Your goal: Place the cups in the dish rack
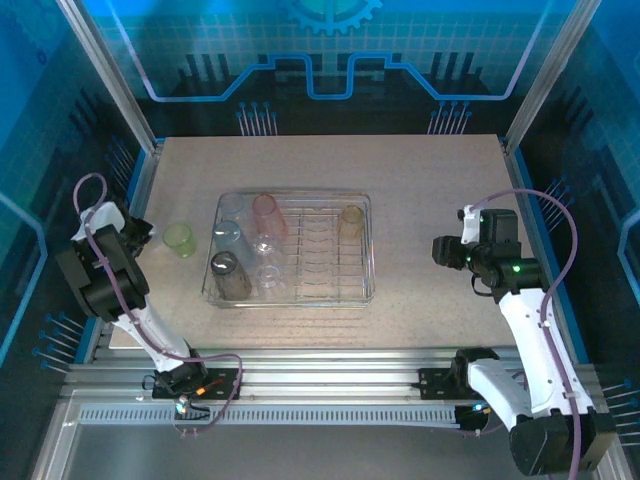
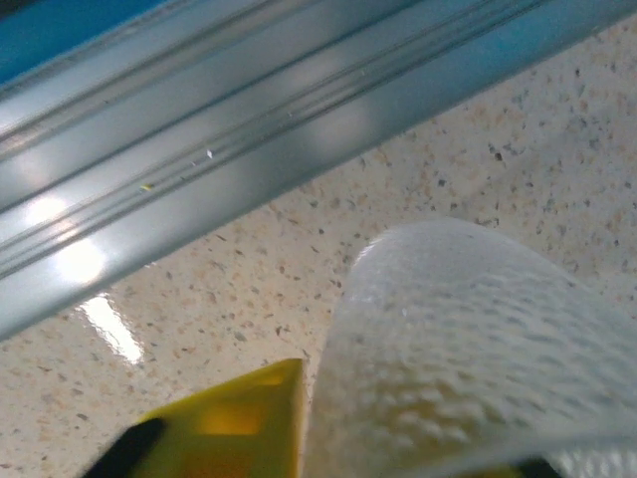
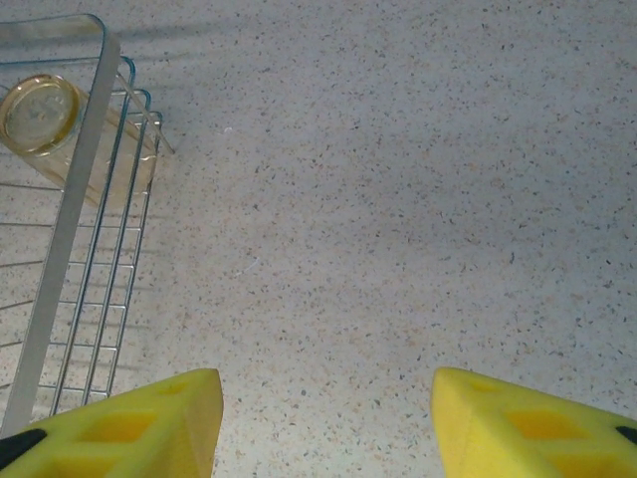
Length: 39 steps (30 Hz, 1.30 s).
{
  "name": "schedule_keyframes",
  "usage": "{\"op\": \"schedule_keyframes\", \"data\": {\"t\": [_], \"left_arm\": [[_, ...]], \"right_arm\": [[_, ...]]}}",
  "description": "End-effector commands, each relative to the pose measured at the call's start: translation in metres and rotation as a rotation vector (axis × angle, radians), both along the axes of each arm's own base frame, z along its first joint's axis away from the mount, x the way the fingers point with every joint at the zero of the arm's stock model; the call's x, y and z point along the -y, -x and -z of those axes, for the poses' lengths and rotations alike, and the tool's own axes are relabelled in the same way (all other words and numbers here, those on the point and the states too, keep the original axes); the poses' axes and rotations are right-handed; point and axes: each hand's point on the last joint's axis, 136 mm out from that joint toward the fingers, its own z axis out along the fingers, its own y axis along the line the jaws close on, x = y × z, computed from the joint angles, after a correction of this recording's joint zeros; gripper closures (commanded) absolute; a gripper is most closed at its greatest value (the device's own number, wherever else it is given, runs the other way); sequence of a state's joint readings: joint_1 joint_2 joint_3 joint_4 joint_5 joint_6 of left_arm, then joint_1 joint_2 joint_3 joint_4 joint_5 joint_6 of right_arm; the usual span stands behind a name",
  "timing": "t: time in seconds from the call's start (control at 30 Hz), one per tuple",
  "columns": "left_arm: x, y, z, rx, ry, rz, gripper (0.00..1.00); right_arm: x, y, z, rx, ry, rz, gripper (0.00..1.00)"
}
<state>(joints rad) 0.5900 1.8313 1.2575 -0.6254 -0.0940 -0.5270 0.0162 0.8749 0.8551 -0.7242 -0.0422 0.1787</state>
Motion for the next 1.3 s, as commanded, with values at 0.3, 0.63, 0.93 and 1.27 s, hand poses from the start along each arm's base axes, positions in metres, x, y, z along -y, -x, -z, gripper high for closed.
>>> {"op": "schedule_keyframes", "data": {"t": [0.3, 0.63, 0.93, 1.27], "left_arm": [[0.056, -0.056, -0.104, 0.532, 0.177, 0.207, 1.00], [0.157, -0.053, -0.234, 0.899, 0.306, 0.511, 1.00], [0.311, -0.031, -0.292, 1.004, 0.516, 0.841, 1.00], [0.427, -0.010, -0.316, 0.979, 0.805, 1.059, 1.00]], "right_arm": [[0.041, 0.017, -0.032, 0.303, 0.091, 0.209, 0.45], [0.016, 0.016, -0.056, 0.344, -0.108, 0.169, 0.04], [-0.011, -0.008, -0.090, 0.397, -0.373, 0.095, 0.00], [-0.058, -0.014, -0.165, 0.484, -0.689, -0.127, 0.06]]}}
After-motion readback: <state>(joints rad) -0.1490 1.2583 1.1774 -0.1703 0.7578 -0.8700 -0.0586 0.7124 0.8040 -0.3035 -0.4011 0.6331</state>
